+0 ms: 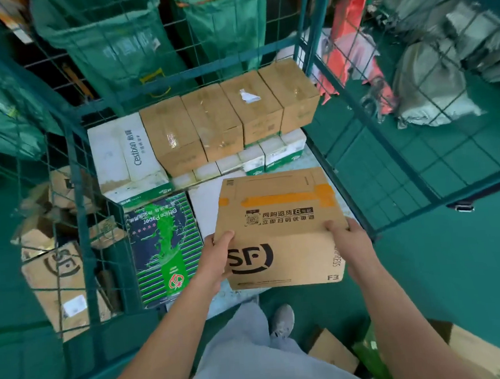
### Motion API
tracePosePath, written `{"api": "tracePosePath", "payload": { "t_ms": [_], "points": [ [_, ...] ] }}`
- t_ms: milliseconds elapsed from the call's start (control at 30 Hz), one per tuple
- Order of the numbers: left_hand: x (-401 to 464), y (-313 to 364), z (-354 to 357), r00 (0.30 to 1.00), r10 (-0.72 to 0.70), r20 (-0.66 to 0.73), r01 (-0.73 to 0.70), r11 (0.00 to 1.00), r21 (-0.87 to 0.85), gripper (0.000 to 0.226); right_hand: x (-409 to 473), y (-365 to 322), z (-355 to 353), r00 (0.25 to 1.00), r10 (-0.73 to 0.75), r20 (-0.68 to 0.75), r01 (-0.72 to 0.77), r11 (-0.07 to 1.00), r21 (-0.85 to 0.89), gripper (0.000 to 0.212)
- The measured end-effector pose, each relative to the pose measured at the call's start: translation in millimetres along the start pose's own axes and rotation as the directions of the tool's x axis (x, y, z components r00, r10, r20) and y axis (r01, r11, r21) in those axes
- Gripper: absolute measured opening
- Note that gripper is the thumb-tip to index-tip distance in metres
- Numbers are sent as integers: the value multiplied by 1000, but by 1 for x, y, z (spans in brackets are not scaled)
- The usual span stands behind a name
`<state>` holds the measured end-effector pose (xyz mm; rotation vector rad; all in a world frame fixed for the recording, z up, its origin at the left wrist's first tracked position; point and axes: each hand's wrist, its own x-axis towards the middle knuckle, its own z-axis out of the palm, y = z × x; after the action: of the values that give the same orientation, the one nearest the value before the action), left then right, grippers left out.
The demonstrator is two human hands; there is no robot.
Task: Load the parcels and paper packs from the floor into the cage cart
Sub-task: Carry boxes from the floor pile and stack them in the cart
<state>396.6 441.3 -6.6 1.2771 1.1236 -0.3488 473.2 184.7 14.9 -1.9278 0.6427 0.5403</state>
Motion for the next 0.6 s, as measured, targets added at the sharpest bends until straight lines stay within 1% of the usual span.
{"api": "tracePosePath", "payload": {
  "t_ms": [67, 167, 200, 300, 400, 600],
  "points": [
    [17, 10, 4, 1000, -17, 4, 17, 1000, -9, 36, 18, -13, 5, 1000, 10, 27, -10, 1000, -6, 44],
    [42, 25, 11, 998, -59, 27, 60, 998, -8, 37, 35, -31, 9, 999, 34, 13, -34, 998, -44, 29],
    [50, 29, 15, 998, -61, 34, 62, 998, -7, 38, 43, -36, 10, 999, 35, 3, -35, 997, -72, 28],
    [68, 40, 27, 996, -67, 55, 68, 997, -21, 39, 67, -50, 12, 998, 54, -19, -56, 991, -121, 35],
    [79, 46, 36, 994, -76, 74, 78, 997, -14, 40, 82, -57, 9, 998, 65, -22, -67, 989, -133, 24],
    [103, 64, 71, 991, -104, 81, 105, 995, -5, 38, 129, -72, -5, 996, 91, 7, -89, 980, -176, 10]
  ]
}}
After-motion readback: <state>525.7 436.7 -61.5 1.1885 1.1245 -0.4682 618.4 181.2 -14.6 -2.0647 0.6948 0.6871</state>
